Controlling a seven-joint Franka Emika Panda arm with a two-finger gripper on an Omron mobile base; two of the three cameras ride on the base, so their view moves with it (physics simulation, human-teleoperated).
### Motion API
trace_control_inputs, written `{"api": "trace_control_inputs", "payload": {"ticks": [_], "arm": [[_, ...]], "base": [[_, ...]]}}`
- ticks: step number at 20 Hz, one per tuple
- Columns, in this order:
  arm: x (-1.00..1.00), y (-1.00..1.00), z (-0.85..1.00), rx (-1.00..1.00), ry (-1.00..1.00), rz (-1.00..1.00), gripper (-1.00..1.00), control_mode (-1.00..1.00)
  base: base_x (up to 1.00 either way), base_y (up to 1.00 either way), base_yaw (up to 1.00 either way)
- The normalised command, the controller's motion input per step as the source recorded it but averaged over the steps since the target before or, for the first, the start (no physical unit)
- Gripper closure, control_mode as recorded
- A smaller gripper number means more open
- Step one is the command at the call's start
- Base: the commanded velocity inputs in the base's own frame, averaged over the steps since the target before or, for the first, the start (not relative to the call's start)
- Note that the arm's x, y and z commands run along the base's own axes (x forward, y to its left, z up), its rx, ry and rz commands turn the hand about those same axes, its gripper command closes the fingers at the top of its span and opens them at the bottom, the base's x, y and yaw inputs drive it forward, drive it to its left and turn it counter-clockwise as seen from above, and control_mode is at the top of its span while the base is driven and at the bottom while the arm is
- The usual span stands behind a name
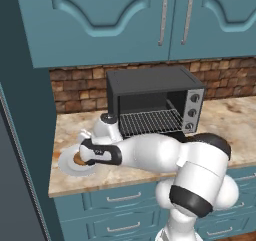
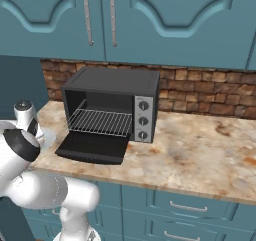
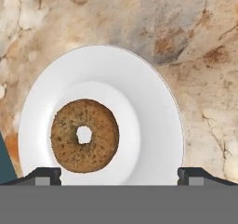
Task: Pick up the bagel from the plate, place it on the toaster oven rack, close the door, and set the timer.
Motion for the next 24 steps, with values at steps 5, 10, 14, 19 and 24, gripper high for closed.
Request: {"api": "trace_control_inputs", "payload": {"ticks": [5,10,14,19,24], "arm": [[0.24,0.19,-0.20,0.00,0.00,0.00,-1.00,-1.00],[0.19,0.12,-0.18,0.00,0.00,0.00,-1.00,-1.00],[0.13,0.08,-0.22,0.00,0.00,0.00,-1.00,-1.00],[0.18,0.12,-0.15,0.00,0.00,0.00,-1.00,-1.00],[0.21,0.17,-0.11,0.00,0.00,0.00,-1.00,-1.00]], "base": [[0.00,0.00,0.00],[0.00,0.00,0.00],[0.00,0.00,0.00],[0.00,0.00,0.00],[0.00,0.00,0.00]]}}
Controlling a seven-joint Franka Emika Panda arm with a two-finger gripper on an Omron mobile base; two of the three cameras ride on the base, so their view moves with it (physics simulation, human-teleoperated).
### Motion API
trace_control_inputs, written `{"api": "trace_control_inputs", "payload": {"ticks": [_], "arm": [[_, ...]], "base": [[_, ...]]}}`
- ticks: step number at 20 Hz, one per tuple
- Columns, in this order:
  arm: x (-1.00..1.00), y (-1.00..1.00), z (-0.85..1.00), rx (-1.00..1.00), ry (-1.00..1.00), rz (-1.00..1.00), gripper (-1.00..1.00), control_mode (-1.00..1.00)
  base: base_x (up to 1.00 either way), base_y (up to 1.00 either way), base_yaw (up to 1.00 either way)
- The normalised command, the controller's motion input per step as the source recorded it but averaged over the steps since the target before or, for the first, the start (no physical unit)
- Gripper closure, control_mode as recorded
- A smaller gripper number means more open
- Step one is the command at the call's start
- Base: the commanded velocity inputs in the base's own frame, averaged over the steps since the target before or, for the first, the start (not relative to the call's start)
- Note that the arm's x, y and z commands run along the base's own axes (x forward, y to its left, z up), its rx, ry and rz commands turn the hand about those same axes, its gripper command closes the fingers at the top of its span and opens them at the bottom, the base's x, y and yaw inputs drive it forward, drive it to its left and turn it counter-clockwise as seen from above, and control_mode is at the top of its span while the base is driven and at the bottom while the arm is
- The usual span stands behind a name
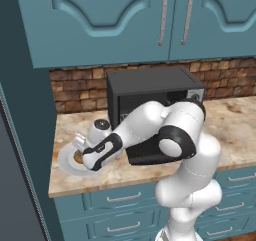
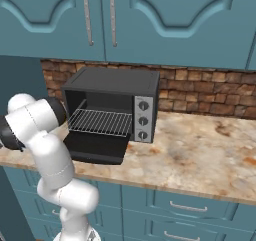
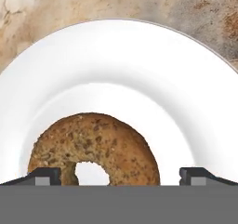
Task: Pick up the bagel from the plate, place it on the toaster oven rack, close the door, and set the timer.
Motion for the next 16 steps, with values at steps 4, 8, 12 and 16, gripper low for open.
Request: {"api": "trace_control_inputs", "payload": {"ticks": [4,8,12,16], "arm": [[0.16,0.13,-0.25,0.00,0.03,0.00,-1.00,-1.00],[0.13,0.07,-0.42,0.00,0.09,0.00,1.00,-1.00],[0.00,0.00,-0.57,0.00,0.06,0.00,1.00,-1.00],[-0.27,0.00,-0.66,0.00,0.02,0.00,1.00,-1.00]], "base": [[0.00,0.00,0.00],[0.00,0.00,0.00],[0.00,0.00,0.00],[0.00,0.00,0.00]]}}
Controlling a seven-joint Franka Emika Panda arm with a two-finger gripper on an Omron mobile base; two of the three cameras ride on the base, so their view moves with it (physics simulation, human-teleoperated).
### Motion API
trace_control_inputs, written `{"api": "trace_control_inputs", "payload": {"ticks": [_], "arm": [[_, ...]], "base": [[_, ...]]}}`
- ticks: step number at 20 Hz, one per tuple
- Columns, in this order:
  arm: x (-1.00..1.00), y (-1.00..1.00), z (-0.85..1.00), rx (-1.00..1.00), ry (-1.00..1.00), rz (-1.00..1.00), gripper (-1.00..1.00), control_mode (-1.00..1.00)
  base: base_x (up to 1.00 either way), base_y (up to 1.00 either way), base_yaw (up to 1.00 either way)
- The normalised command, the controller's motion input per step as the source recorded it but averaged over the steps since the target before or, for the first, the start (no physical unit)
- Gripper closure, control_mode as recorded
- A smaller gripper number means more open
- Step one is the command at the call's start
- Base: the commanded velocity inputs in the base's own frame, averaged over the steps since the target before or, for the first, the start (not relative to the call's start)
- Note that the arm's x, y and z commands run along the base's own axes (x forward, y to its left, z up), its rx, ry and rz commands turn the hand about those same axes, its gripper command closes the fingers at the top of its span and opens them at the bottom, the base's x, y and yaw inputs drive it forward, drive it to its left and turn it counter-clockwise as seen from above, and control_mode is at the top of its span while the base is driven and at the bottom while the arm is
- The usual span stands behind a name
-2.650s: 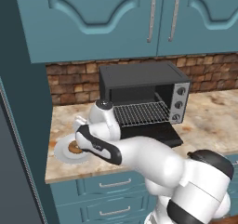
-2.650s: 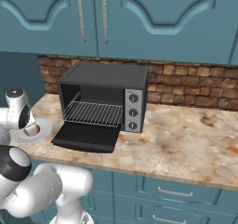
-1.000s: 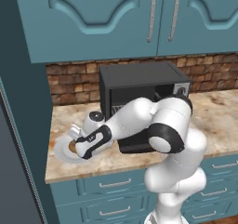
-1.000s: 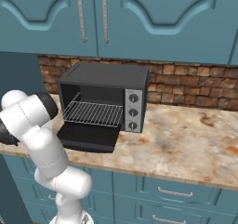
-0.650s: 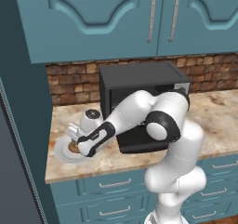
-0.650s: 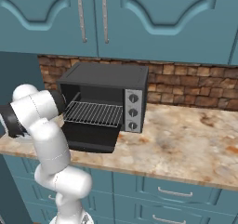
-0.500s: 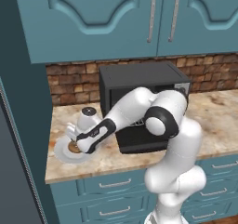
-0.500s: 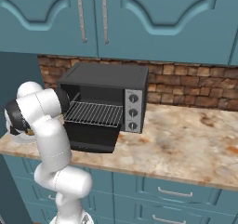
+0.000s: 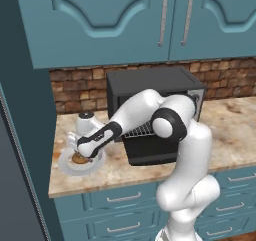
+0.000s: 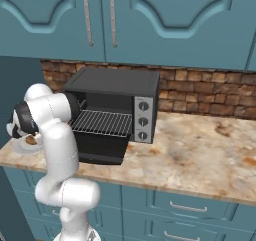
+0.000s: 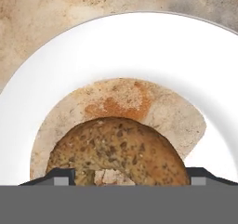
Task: Pick up the bagel from the plate, place it on the toaster oven rack, close the door, and set the timer.
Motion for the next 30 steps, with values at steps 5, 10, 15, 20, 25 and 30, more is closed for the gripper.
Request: {"api": "trace_control_inputs", "payload": {"ticks": [5,10,15,20,25,30], "arm": [[-0.54,-0.05,-0.38,0.01,-0.02,0.00,1.00,-1.00],[-0.46,-0.05,-0.15,0.06,-0.05,0.00,1.00,-1.00],[-0.31,-0.10,-0.01,0.11,-0.03,0.00,1.00,-1.00],[-0.01,-0.12,0.04,0.13,0.00,-0.02,1.00,-1.00],[-0.02,-0.02,0.19,0.09,0.00,-0.05,1.00,-1.00],[-0.11,0.00,0.14,0.04,0.00,-0.06,1.00,-1.00]], "base": [[0.00,0.00,0.00],[0.00,0.00,0.00],[0.00,0.00,0.00],[0.00,0.00,0.00],[0.00,0.00,0.00],[0.00,0.00,0.00]]}}
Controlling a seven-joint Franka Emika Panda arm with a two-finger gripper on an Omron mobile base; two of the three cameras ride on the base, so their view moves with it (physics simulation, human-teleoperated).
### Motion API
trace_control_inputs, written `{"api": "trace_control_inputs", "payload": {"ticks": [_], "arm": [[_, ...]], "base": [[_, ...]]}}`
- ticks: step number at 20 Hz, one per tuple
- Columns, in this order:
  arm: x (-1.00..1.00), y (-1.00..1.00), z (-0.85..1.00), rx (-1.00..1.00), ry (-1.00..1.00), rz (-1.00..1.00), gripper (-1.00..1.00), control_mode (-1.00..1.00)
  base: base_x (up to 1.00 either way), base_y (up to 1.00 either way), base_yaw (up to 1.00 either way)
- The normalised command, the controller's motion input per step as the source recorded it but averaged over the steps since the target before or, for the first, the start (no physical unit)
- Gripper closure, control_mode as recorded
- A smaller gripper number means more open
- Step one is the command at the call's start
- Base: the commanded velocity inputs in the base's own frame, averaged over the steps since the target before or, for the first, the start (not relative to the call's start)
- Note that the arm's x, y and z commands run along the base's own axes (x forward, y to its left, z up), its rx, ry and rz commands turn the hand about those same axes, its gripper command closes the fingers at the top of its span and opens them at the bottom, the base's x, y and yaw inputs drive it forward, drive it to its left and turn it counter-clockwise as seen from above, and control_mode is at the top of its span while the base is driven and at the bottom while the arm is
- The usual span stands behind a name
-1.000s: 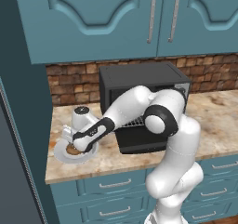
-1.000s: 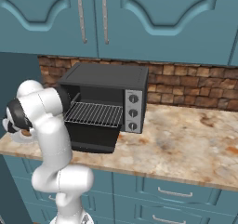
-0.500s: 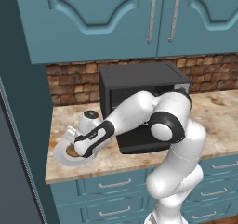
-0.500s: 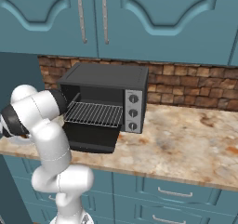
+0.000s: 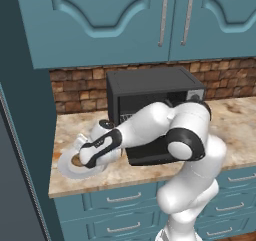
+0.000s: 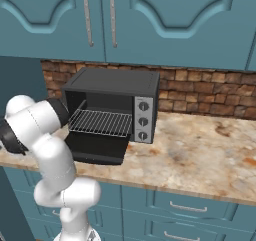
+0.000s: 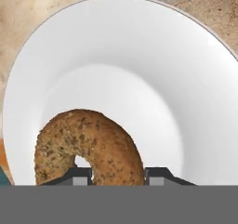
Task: Pick up the bagel from the plate, place it on the toaster oven rack, close the door, and set the timer.
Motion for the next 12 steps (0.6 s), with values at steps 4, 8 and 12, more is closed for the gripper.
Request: {"api": "trace_control_inputs", "payload": {"ticks": [4,8,12], "arm": [[-0.76,0.00,0.91,0.12,-0.01,-0.01,1.00,-1.00],[-0.60,-0.04,1.00,0.09,0.01,0.00,1.00,-1.00],[-0.51,-0.35,1.00,0.03,0.12,0.00,1.00,-1.00]], "base": [[0.00,0.00,0.00],[0.00,0.00,0.00],[0.00,0.00,0.00]]}}
